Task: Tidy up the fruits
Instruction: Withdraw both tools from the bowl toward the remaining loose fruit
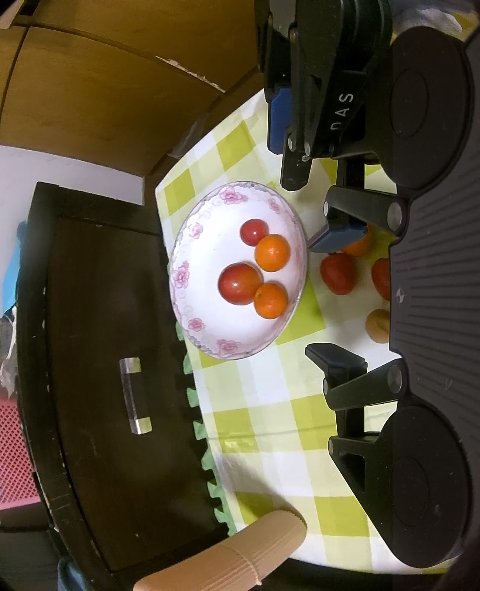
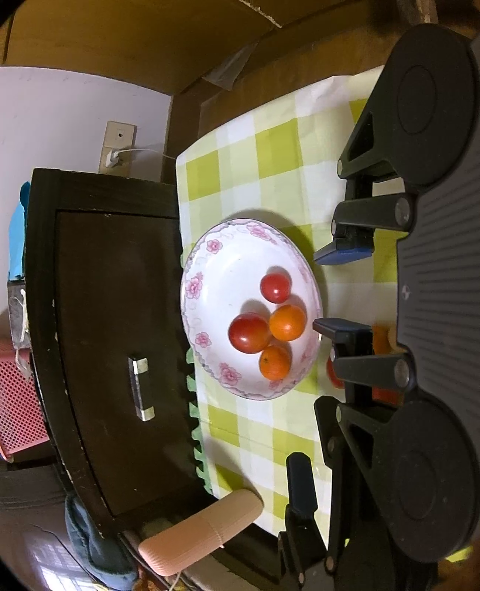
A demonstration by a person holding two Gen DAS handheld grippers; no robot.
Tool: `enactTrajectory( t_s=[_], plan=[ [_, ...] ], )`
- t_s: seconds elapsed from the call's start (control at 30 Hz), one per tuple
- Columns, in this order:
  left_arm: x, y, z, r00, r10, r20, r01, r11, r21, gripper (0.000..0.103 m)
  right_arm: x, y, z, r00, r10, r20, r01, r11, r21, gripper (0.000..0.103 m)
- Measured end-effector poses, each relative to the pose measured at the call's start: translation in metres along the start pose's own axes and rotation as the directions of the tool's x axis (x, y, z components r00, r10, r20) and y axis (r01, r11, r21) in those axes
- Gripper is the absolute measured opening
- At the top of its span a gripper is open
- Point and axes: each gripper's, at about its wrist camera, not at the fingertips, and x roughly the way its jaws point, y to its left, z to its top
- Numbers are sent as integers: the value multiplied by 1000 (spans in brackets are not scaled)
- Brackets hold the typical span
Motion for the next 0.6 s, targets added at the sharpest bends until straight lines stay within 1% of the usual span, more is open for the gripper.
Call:
enactTrajectory(
  t_s=[0.4,0.6],
  plan=[
    [-4,0,-15,999,9,-31,-9,1000,11,59,-5,8,-16,1000,-3,-23,3,1000,-12,31],
    [-9,-2,-20,999,10,-32,-10,1000,12,57,-10,12,-20,1000,-16,-8,15,1000,-20,31]
  ],
)
